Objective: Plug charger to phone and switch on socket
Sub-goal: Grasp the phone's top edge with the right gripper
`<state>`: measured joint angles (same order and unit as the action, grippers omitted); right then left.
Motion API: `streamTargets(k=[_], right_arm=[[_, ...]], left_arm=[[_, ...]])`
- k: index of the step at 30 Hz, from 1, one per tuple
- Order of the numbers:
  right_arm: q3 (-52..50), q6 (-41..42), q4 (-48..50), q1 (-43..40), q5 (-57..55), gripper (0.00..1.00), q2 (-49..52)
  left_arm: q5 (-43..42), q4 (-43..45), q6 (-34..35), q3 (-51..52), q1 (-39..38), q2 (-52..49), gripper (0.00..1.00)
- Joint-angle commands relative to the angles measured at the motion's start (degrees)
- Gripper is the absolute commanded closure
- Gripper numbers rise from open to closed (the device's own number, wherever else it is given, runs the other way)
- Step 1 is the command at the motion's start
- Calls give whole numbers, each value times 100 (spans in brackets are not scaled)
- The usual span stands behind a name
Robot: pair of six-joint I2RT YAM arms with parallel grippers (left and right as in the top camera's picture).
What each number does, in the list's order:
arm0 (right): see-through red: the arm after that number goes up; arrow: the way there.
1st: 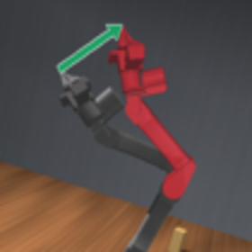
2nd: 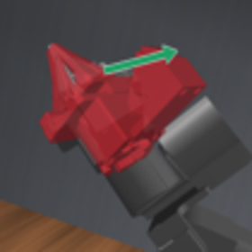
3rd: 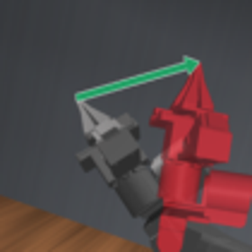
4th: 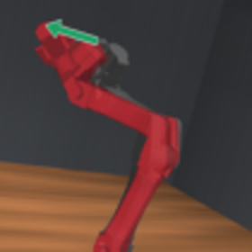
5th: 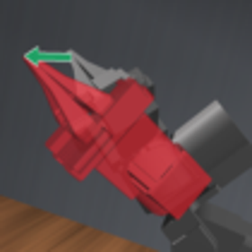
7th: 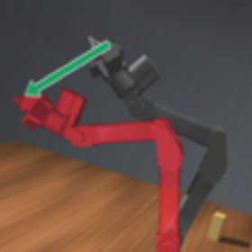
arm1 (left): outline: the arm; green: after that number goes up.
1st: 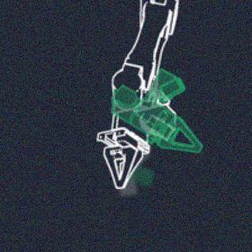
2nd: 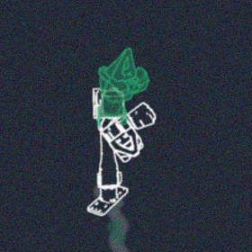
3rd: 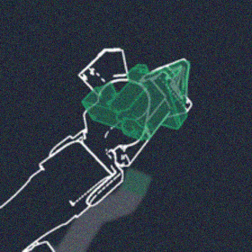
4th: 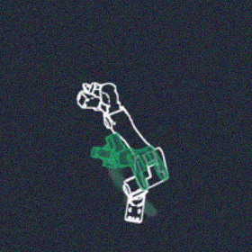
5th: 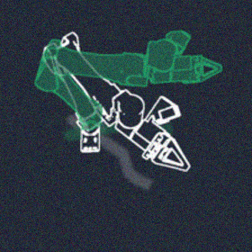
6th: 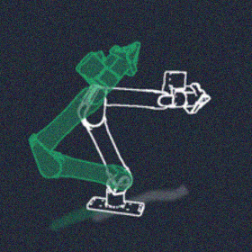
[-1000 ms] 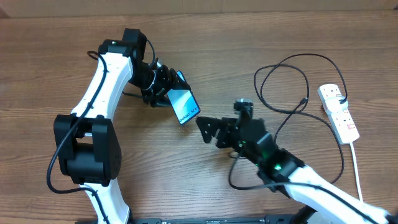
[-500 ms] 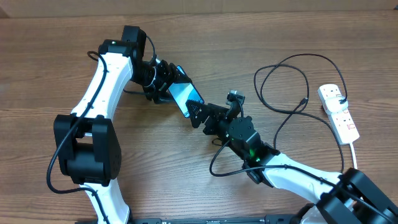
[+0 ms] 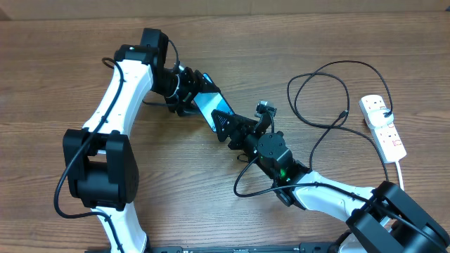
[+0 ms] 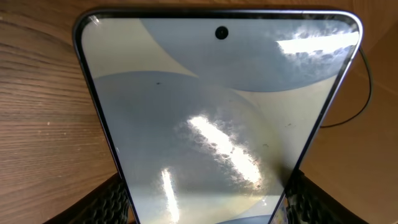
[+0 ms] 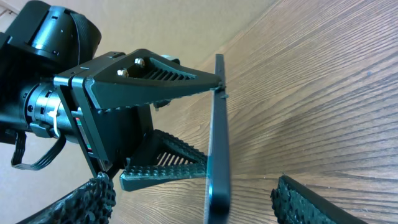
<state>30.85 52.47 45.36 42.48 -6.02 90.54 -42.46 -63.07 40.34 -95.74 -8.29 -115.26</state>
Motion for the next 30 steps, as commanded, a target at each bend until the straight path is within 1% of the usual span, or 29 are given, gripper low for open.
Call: streamTargets(k=[1, 3, 5, 9, 17, 21, 26, 30], right_arm=[[79, -37, 44, 26, -127, 19, 4], [79, -39, 39, 26, -195, 20, 4], [79, -39, 39, 26, -212, 25, 4], [79, -39, 35, 26, -212, 27, 4], [79, -37, -267, 26, -428, 39, 4], [79, -35, -275, 26, -442, 42, 4], [79, -37, -280, 26, -424, 48, 4], [76, -39, -299, 26, -426, 53, 4]], left_arm=[[-258, 42, 90, -162, -164, -24, 57], [-260, 46, 107, -162, -223, -24, 57], [-267, 57, 120, -162, -304, -24, 57], [-267, 61, 173, -162, -431, -24, 57], [-282, 256, 348, -162, -715, -24, 57], [-260, 334, 345, -162, -778, -24, 57], [-234, 334, 332, -162, -782, -24, 56], [-216, 321, 129, -160, -780, -24, 56]])
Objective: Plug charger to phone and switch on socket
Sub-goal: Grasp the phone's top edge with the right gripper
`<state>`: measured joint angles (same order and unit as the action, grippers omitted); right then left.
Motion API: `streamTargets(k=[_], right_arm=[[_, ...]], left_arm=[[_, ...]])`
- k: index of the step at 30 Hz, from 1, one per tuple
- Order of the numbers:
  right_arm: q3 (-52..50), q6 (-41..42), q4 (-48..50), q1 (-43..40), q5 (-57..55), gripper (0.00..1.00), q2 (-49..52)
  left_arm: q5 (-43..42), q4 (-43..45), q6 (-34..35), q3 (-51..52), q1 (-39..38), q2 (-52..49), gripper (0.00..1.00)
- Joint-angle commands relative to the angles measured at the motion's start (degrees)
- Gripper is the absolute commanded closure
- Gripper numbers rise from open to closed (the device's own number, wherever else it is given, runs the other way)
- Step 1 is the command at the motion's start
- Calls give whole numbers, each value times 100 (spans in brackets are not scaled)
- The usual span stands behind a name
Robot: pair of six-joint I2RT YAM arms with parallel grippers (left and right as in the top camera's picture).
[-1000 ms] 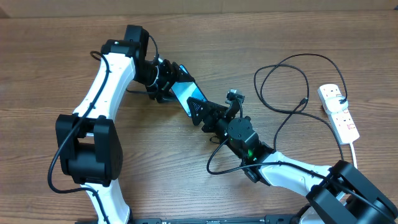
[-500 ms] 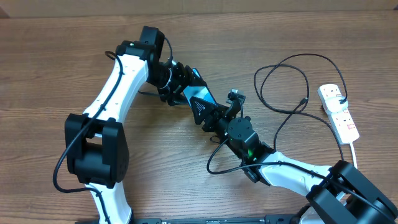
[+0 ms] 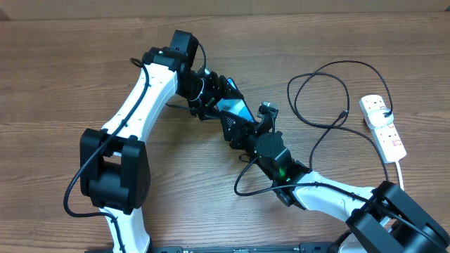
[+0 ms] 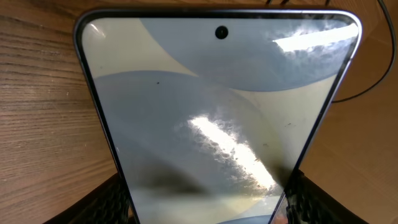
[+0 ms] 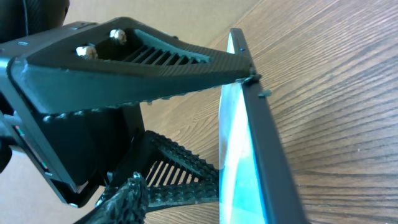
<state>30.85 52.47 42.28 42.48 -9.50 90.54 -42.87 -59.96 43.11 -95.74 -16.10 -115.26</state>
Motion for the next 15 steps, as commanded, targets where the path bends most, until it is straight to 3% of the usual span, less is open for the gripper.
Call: streamTargets(k=[1, 15], right_arm=[[76, -39, -7, 26, -79, 54, 4], [74, -37, -254, 26, -79, 69, 4]], left_arm=[[-160, -7, -160, -160, 0, -24, 56], [-140, -160, -599, -157, 81, -24, 56]])
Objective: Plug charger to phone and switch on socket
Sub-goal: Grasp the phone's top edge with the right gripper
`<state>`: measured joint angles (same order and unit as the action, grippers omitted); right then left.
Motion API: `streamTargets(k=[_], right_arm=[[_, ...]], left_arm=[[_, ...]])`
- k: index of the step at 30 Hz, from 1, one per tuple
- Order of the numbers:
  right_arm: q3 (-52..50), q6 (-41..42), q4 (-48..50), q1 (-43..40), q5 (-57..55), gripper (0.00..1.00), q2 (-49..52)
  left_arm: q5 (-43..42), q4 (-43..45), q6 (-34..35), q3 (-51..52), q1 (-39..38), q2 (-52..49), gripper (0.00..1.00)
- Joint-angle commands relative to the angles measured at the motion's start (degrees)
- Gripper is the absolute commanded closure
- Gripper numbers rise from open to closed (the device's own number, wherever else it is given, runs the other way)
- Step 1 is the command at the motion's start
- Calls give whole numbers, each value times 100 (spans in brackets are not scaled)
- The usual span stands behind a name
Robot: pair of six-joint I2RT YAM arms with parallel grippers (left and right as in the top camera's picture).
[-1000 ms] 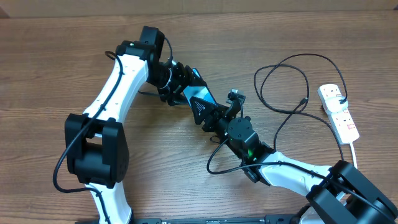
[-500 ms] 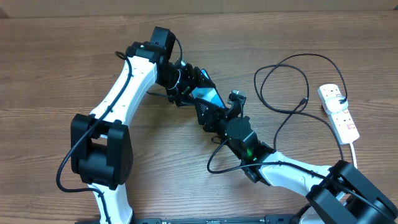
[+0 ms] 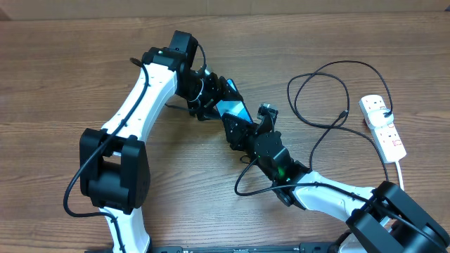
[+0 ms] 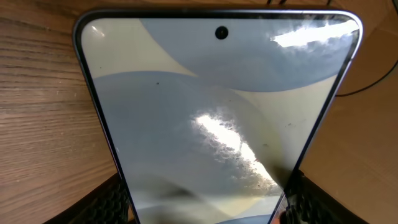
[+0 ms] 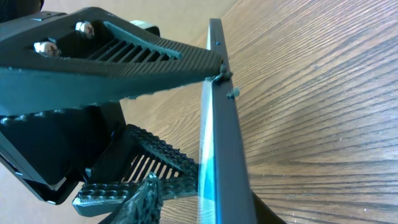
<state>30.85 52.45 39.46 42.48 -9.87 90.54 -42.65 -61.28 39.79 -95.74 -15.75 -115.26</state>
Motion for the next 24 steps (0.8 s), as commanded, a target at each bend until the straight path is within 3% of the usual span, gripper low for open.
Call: streamTargets(k=[1, 7, 24], right_arm=[[72, -35, 31, 26, -42, 71, 2], [74, -35, 31, 26, -42, 78, 2], [74, -31, 33, 26, 92, 88, 2]], left_arm=[[-140, -37, -271, -157, 46, -24, 56], [-35, -39, -271, -153, 46, -24, 55], [72, -42, -271, -153, 46, -24, 55]])
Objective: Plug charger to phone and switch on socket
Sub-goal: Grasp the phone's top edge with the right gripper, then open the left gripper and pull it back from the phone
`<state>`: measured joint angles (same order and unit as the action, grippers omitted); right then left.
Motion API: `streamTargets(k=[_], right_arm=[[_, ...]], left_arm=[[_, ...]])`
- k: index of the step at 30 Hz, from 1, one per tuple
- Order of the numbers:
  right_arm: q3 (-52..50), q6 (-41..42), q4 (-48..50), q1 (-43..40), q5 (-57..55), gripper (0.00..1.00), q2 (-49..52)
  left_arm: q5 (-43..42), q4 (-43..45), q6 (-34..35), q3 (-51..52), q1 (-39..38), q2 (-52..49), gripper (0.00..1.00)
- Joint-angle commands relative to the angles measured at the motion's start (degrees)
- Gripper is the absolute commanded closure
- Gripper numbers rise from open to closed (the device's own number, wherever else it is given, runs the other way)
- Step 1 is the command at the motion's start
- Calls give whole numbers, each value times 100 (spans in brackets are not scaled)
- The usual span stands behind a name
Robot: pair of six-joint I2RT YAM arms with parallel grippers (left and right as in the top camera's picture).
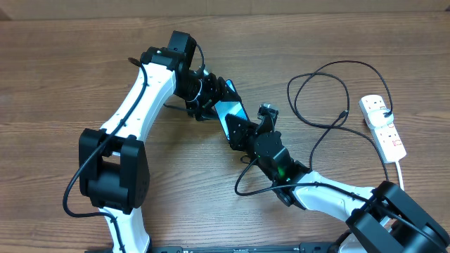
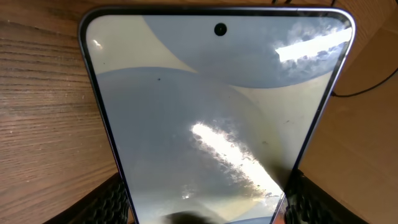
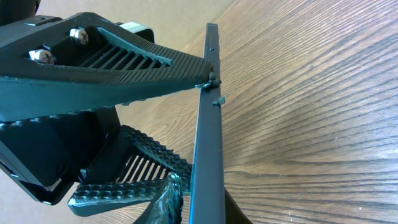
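Note:
The phone point(image 1: 229, 112) hangs above the table between both arms, its screen lit. In the left wrist view the phone point(image 2: 214, 112) fills the frame, and my left gripper point(image 2: 205, 202) is shut on its lower end. My left gripper point(image 1: 211, 97) sits just left of the phone. My right gripper point(image 1: 238, 129) meets the phone's other end. The right wrist view shows the phone point(image 3: 206, 118) edge-on, with my right gripper point(image 3: 202, 208) closed against both its faces. The black charger cable point(image 1: 316, 88) lies looped at the right, its plug end point(image 1: 342, 114) loose on the table. The white socket strip point(image 1: 383, 126) lies at the far right.
The wooden table point(image 1: 63, 84) carries nothing else besides the arms. The left arm's white links point(image 1: 137, 91) reach over the left half. The right arm point(image 1: 330, 193) comes in from the lower right, with a thin black wire point(image 1: 246, 179) looping beside it.
My right gripper's fingers have drawn in from a narrow gap to lie against the phone's faces. The phone sits slightly straighter in the right wrist view. The left arm kept its grip.
At first my left gripper held the phone left of centre, with the right gripper wide open round its end. A second later the left arm had carried the phone rightward, nearer the right wrist. The right fingers then stood closer, and now they clamp the phone.

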<state>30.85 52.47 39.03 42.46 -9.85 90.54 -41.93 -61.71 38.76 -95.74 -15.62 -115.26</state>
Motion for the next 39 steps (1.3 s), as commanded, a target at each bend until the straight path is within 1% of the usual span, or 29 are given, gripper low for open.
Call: streamTargets(k=[1, 6, 10, 13, 15, 16, 19, 20, 23, 26, 30, 35, 37, 39], right_arm=[[74, -13, 76, 28, 92, 89, 2], [74, -13, 76, 28, 109, 91, 2], [74, -13, 76, 28, 109, 92, 2], [74, -13, 79, 28, 107, 92, 2], [74, 11, 81, 28, 109, 93, 2], [74, 9, 81, 28, 109, 93, 2], [74, 44, 79, 28, 109, 94, 2], [74, 175, 72, 22, 114, 96, 2], [74, 468, 74, -4, 321, 96, 2], [74, 503, 74, -81, 693, 96, 2], [72, 828, 70, -275, 1294, 96, 2], [72, 1808, 70, -619, 2317, 96, 2], [72, 2240, 70, -765, 2828, 96, 2], [72, 2614, 76, -837, 3185, 96, 2]], left_arm=[[0, 2, -168, -153, 31, -24, 55], [20, 2, -170, -153, 31, -24, 50], [57, 2, -170, -153, 26, -24, 43], [57, 4, -170, -153, 26, -24, 32], [57, 11, -170, -153, 26, -24, 22], [57, 15, -173, -153, 26, -24, 19], [48, 92, -166, -155, 37, -24, 0], [26, 160, -157, -155, 52, -24, 0], [-120, 284, -153, -162, 118, -24, 0], [-299, 332, -173, -212, 267, -22, 0], [-514, 256, -562, -374, 568, 7, 0], [-546, -175, -1207, -533, 1047, 262, 0], [-437, -378, -1443, -538, 1257, 448, 0], [146, -723, -1539, -538, 1502, 726, 0]])
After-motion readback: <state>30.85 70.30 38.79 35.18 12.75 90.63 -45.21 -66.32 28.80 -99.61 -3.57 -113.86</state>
